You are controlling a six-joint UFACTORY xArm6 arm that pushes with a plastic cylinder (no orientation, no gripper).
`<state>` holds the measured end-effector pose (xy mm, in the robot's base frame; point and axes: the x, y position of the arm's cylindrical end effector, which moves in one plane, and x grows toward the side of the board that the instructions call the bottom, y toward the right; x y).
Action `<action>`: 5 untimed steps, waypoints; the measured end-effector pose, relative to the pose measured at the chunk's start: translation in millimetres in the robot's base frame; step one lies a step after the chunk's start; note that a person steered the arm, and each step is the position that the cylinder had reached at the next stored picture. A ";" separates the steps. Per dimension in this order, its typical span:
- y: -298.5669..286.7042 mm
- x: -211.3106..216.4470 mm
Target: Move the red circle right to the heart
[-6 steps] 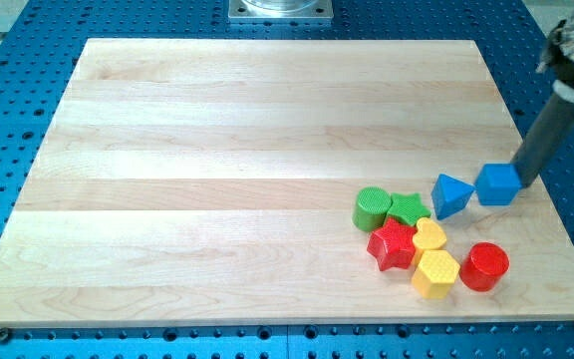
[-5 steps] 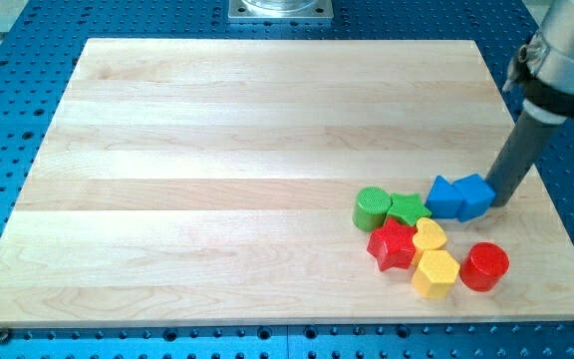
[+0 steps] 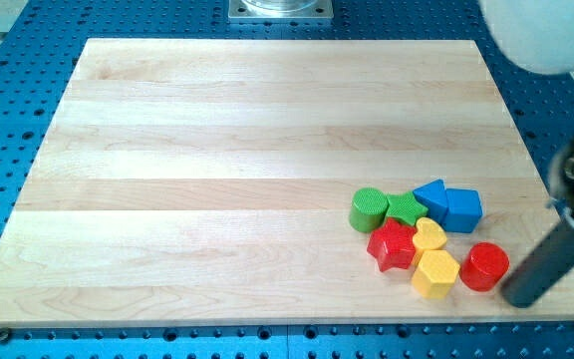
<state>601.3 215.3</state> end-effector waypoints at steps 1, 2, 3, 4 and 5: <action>-27.6 -14.8; -30.8 -1.9; -35.6 17.4; -64.8 16.5; -81.0 1.4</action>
